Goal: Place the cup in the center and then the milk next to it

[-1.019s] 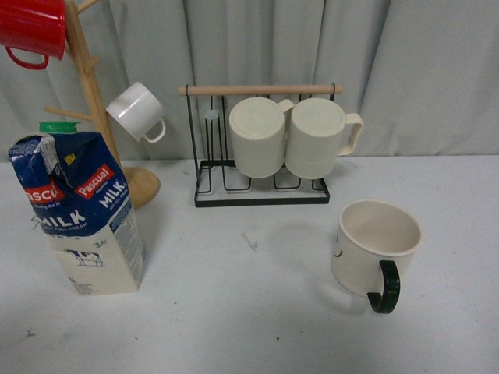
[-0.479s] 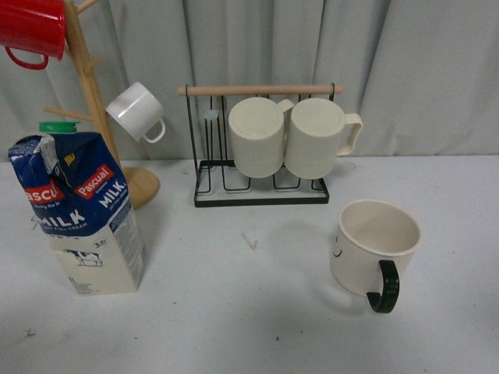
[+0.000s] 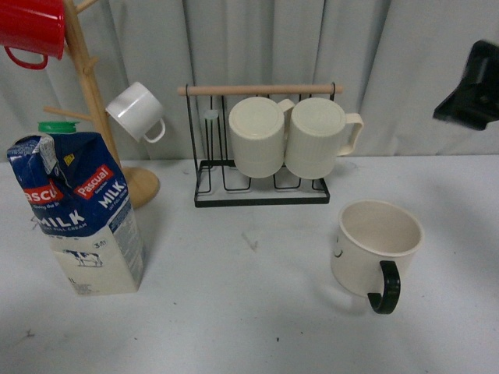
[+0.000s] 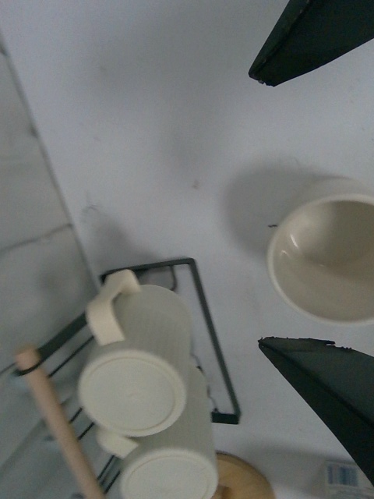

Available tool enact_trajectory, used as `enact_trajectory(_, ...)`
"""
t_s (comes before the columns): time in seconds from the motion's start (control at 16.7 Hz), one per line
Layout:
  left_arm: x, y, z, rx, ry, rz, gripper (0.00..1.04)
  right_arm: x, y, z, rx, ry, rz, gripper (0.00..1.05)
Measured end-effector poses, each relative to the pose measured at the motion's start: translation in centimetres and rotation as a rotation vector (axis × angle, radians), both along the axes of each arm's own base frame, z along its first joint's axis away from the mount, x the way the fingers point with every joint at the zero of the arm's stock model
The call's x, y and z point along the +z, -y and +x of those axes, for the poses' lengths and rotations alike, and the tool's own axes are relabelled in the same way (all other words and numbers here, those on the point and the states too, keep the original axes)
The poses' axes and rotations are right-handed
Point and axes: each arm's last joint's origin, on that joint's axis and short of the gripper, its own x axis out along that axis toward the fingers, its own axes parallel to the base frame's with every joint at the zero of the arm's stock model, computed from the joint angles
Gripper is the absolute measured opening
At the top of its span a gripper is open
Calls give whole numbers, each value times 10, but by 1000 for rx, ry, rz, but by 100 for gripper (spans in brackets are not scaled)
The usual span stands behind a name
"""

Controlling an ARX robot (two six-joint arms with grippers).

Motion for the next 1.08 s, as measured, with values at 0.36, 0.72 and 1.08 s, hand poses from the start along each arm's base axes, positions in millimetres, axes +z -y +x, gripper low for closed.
enact_trajectory(0.36,0,0,0,0,0,0,98,-41,-18,38,19,-232,32,98)
enact_trajectory(0.72,0,0,0,0,0,0,98,-56,-33,34,53,-338,4,98)
enact_trajectory(1.08,0,0,0,0,0,0,98,-78,-21,34,23,-388,-29,98)
